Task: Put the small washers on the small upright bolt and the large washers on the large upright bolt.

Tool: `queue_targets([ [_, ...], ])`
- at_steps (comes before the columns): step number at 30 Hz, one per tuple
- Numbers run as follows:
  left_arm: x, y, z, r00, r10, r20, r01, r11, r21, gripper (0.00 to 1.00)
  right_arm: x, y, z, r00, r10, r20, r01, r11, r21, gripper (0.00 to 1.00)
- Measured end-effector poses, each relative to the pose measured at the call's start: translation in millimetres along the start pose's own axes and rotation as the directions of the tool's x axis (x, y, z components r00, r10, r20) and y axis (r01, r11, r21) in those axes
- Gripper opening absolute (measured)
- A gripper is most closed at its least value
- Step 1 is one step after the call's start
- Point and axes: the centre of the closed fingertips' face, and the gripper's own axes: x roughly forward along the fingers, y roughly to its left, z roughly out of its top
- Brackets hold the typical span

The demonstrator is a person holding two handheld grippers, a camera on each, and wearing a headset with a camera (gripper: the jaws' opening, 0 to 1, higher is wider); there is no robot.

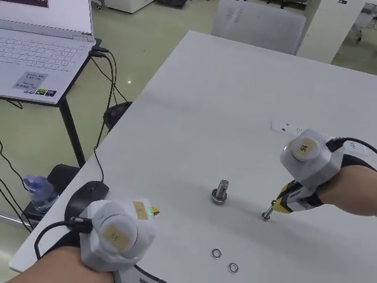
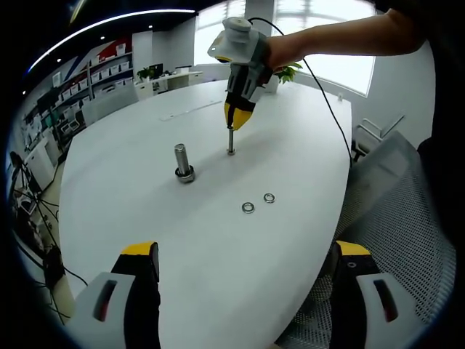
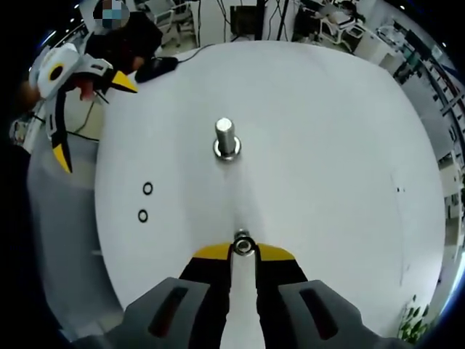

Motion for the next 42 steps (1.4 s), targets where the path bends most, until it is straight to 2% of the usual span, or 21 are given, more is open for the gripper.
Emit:
queue_targets([
  [10,0.5,1.3,-3.7,0.9999,-0.009,-0.015,0.009,1.000,0.002,0.96,10.6,0.4,-3.1,0.9997,0.000,-0.026,-0.001,1.000,-0.021,0.12],
  [15,0.7,2.9,-1.9,0.9999,-0.011,-0.009,0.011,1.000,-0.001,0.95,17.2,2.0,-3.0,0.9994,0.007,-0.033,-0.008,1.000,-0.024,0.12],
  [20,1.8,3.5,-5.7,0.9997,-0.017,-0.018,0.017,1.000,-0.002,0.94,25.5,1.8,-5.5,0.9987,0.011,-0.049,-0.013,0.999,-0.037,0.12],
  [27,2.2,2.5,-11.1,0.9993,-0.022,-0.030,0.022,1.000,-0.012,0.92,34.9,2.3,-10.5,0.9977,0.017,-0.066,-0.019,0.999,-0.041,0.12],
  [42,2.1,4.5,-12.8,0.9989,-0.028,-0.038,0.027,0.999,-0.018,0.90,47.7,1.8,-16.1,0.9964,0.014,-0.084,-0.017,0.999,-0.033,0.13],
])
